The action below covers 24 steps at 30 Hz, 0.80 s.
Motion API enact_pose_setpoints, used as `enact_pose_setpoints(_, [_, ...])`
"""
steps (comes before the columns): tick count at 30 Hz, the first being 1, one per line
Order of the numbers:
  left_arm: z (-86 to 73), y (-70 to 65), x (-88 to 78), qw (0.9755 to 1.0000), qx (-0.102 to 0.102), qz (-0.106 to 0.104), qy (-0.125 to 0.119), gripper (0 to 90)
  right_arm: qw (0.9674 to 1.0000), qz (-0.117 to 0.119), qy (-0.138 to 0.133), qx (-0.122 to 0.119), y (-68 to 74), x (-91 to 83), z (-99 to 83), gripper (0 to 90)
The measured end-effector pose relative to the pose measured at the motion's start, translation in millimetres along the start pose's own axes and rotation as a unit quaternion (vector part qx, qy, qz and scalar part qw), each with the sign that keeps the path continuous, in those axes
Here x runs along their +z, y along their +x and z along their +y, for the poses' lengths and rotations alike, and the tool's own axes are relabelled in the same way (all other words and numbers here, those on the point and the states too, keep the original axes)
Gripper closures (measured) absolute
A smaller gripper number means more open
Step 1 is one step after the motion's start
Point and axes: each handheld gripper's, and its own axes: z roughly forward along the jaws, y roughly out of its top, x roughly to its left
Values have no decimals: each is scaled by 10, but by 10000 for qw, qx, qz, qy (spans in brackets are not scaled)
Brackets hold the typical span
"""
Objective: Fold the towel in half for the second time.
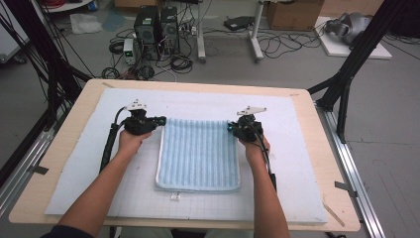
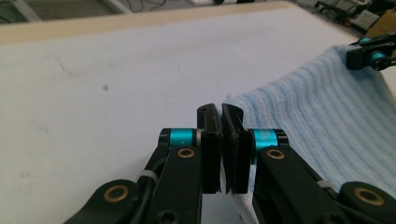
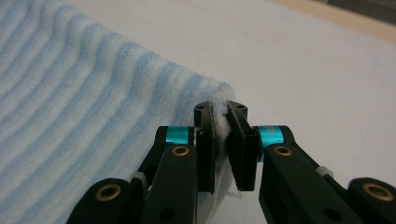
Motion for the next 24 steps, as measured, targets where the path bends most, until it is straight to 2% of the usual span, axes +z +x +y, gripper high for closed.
enact_pose_setpoints(2, [9,-4,-28,9999,89,-72,-38,858,9998,4,-161,117,-1,-29,22,821])
enact_pose_setpoints(4, [5,-14,-62,9998,156,-111,-54,857,9997,63,-173,146,1,-52,21,821])
enact_pose_setpoints(7, [-22,-65,-131,9991,316,-172,-208,857,9994,161,-242,197,20,-102,6,820])
enact_pose_setpoints(8, [-25,-74,-152,9990,343,-212,-167,857,9993,206,-262,191,33,-123,0,820])
enact_pose_setpoints(11, [-60,-103,-223,9986,341,-279,-279,856,9990,314,-283,162,62,-190,-22,818])
enact_pose_setpoints(14, [-93,-129,-282,9985,320,-359,-244,854,9985,405,-336,176,75,-256,-49,815])
enact_pose_setpoints(16, [-97,-152,-323,9987,301,-399,-118,853,9983,444,-338,148,96,-295,-65,814])
enact_pose_setpoints(18, [-121,-186,-370,9986,299,-387,-224,853,9979,529,-349,156,119,-331,-85,812])
enact_pose_setpoints(23, [-201,-252,-447,9987,253,-439,-109,851,9978,586,-310,48,203,-418,-143,811])
enact_pose_setpoints(24, [-223,-268,-466,9985,266,-451,-148,851,9978,604,-263,32,217,-435,-148,809])
